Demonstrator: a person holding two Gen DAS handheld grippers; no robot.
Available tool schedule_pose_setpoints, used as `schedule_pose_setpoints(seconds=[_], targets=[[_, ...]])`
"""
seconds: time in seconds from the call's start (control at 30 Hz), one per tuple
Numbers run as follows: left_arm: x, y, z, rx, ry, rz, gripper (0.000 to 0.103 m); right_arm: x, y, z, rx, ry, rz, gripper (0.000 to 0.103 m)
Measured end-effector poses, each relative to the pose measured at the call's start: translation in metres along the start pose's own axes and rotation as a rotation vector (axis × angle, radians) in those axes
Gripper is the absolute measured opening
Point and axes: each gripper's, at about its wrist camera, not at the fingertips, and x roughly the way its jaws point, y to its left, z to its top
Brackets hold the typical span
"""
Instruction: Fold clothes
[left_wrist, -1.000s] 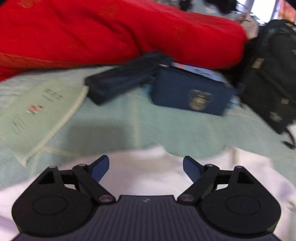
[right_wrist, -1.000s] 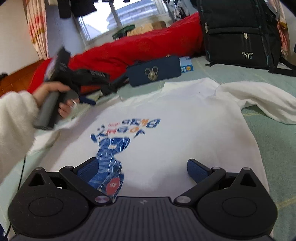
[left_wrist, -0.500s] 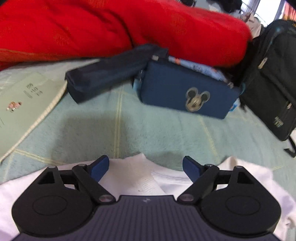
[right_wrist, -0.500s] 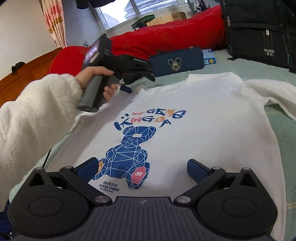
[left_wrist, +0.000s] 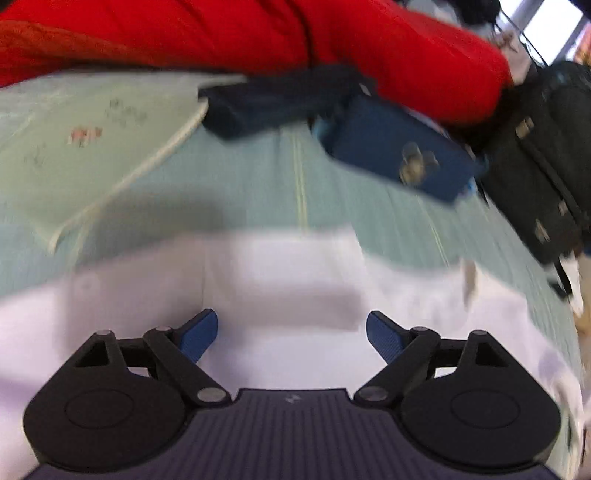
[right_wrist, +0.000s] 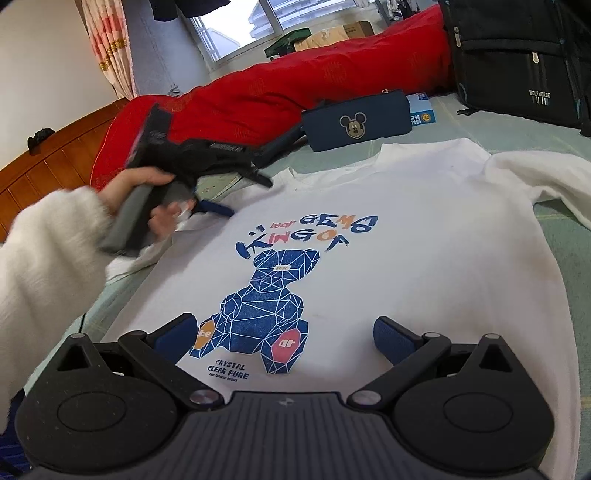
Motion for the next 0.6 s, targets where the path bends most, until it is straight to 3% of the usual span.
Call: schedule_pose_setpoints(seconds=[0.1,0.13,0.33,0.47,0.6], targets=[[0.015,-0.015,0.013,0.065,-0.008,0.157,0.086,0.001,0.0,0.0,-0.001,0.003,0.003,0.103],[0.015,-0.018,0.015,0.072,-0.004,0.168,0.086,0.001,-0.001,0.0,0.001,0.003,0.006,0.103],[-0.054,-0.029,0.003,0.121,-0.038,0.103,0.087,0.001,0.0,0.0,0.016,0.003,0.017,0.103],[-0.099,-0.03,-0.009,0.121,-0.002,0.025,0.09,0.001,0.006,-0.002,0.016,0.012,0.045,0.103],[-0.093,-0.025,-0.026,0.096,0.02,0.005,0.09,0.0,0.009,-0.004,0.016,0.017,0.061,0.103]])
